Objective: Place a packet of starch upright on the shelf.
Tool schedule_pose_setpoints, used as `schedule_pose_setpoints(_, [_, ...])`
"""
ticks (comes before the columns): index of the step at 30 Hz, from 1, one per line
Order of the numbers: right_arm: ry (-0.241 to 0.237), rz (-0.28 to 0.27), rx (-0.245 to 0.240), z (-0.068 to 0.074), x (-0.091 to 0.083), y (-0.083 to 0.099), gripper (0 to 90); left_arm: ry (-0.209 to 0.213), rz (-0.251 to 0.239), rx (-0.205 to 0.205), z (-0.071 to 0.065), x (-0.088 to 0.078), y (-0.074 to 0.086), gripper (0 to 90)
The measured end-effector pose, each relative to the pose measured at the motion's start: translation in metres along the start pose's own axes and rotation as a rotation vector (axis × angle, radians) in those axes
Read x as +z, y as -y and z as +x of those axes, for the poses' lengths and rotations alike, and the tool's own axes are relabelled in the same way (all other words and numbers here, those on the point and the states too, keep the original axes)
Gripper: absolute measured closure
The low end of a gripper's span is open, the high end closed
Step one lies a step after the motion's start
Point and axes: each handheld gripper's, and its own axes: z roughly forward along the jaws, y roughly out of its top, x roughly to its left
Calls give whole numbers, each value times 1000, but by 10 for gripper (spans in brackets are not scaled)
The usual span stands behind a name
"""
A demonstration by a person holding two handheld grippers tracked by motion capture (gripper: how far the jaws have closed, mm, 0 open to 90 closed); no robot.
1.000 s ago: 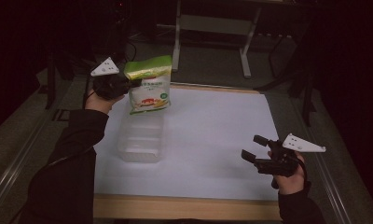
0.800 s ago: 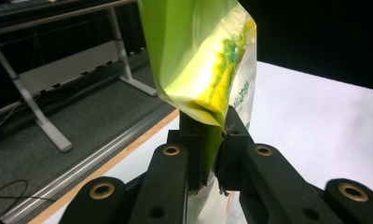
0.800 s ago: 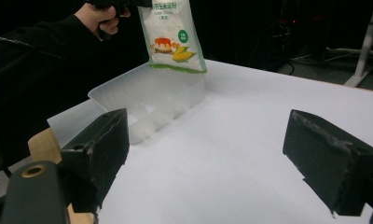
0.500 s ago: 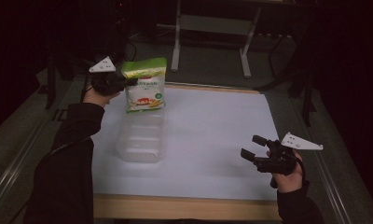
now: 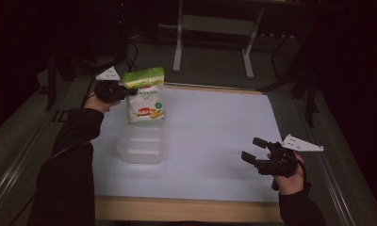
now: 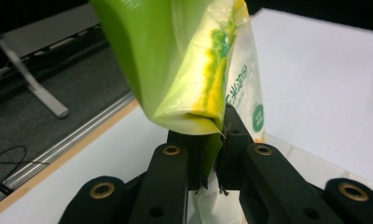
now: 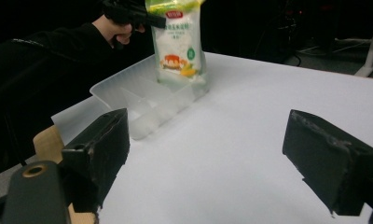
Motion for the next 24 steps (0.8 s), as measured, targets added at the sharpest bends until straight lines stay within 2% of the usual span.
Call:
schedule_pose_setpoints(3, [0,3,4,-1,1,2,147,6,26,7,-6,14,2,836])
schedule_pose_setpoints(5, [-1,4,-2,0,1,3,148,7,23,0,-7,19,6,835])
schedule_pose_setpoints(7, [-1,8,-3,0,1,3,148,-13,13,-28,-6,20,9,835])
schedule_pose_setpoints(13, [-1,6,4,-1,-1,3,148,-40,19,-56,-8,18,8,786])
schedule_pose_setpoints(15, [0,9,-3,0,-1,3,148,-57,11,-68,-9,16,7,675])
schedule_pose_setpoints(16, [-1,7,-4,0,-1,3,148,-61,5,-77,-9,15,7,657])
schedule_pose_setpoints(18, [1,10,-8,1,-2,3,148,-69,-15,-120,-10,13,7,532])
schedule_pose_setpoints(19, [1,12,-9,1,-2,3,148,-71,-31,-137,-10,10,7,496])
schedule_pose_setpoints(20, [1,12,-9,1,-2,3,148,-71,-31,-137,-10,10,7,457])
schedule_pose_setpoints(21, [1,14,-10,1,-2,3,148,-76,-41,-152,-11,8,7,457])
schedule_pose_setpoints(22, [2,17,-11,1,-3,3,148,-70,-60,-189,-12,5,8,388])
schedule_pose_setpoints(24, [5,20,-13,1,-4,4,148,-65,-56,-211,-14,3,9,218])
